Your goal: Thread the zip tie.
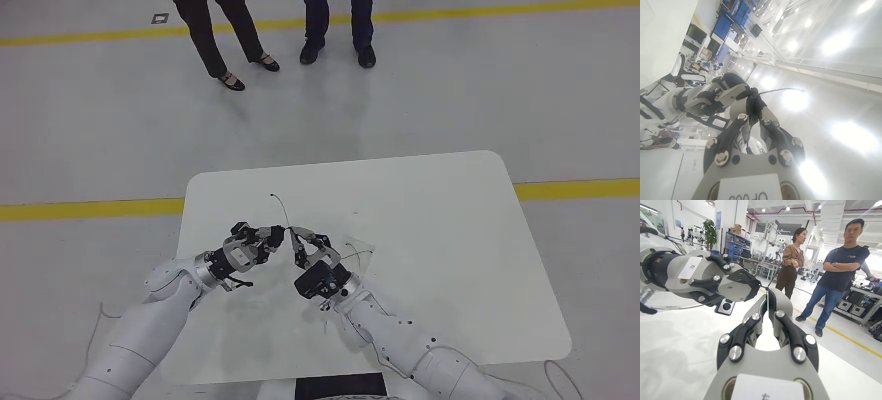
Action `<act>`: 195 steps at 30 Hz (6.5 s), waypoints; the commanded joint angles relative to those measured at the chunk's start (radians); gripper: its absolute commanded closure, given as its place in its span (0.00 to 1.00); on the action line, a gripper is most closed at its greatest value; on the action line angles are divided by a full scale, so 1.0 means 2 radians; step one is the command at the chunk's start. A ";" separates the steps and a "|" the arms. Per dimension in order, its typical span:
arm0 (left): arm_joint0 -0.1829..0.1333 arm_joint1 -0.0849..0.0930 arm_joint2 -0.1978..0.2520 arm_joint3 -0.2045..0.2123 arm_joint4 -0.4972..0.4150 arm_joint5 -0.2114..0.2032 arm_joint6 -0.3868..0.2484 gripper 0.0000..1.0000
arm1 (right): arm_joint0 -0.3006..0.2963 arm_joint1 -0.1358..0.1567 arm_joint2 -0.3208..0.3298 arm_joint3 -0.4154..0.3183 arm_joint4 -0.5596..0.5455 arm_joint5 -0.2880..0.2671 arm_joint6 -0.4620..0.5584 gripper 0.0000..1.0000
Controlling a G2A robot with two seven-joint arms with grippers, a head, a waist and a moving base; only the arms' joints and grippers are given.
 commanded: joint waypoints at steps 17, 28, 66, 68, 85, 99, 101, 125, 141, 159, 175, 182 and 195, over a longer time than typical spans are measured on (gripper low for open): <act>0.000 0.000 0.000 0.000 0.000 0.000 0.000 1.00 | 0.000 0.001 -0.004 0.000 0.000 0.005 0.007 0.96; 0.000 0.000 0.000 0.000 0.000 0.000 0.000 1.00 | -0.006 0.005 -0.007 -0.008 0.000 0.006 0.003 0.84; 0.000 0.000 0.000 0.000 0.000 0.000 0.000 1.00 | -0.004 0.017 -0.018 -0.031 0.000 0.013 0.003 1.00; 0.000 0.000 0.000 0.000 0.000 0.000 0.000 1.00 | -0.004 0.018 -0.018 -0.031 0.000 0.013 0.003 1.00; 0.000 0.000 0.000 0.000 0.000 0.000 0.000 1.00 | -0.008 0.019 -0.020 -0.030 0.000 0.013 0.009 1.00; 0.000 0.000 0.000 0.000 0.000 0.000 0.000 1.00 | -0.008 0.018 -0.019 -0.031 0.000 0.013 0.010 0.79; 0.000 0.000 0.000 0.000 0.000 0.000 0.000 1.00 | -0.008 0.017 -0.018 -0.031 0.000 0.013 0.010 0.80; 0.000 0.000 0.000 0.000 0.000 0.000 0.000 1.00 | -0.001 0.012 -0.015 -0.023 0.000 0.013 0.007 0.97; 0.000 0.000 0.000 0.000 0.000 0.000 0.000 1.00 | 0.001 0.012 -0.017 -0.019 0.000 0.013 0.014 1.00; 0.000 0.000 0.000 0.000 0.000 0.000 0.000 1.00 | 0.004 0.014 -0.022 -0.016 0.000 0.013 0.036 1.00; 0.000 0.000 0.000 0.000 0.000 0.000 0.000 1.00 | 0.007 0.019 -0.035 -0.008 0.000 0.013 0.067 1.00; 0.000 0.000 0.000 0.000 0.000 0.000 0.000 1.00 | 0.008 0.022 -0.039 -0.008 0.000 0.013 0.080 1.00; 0.000 0.000 0.000 0.000 0.000 0.000 0.000 1.00 | 0.006 0.030 -0.043 -0.013 0.000 0.013 0.099 1.00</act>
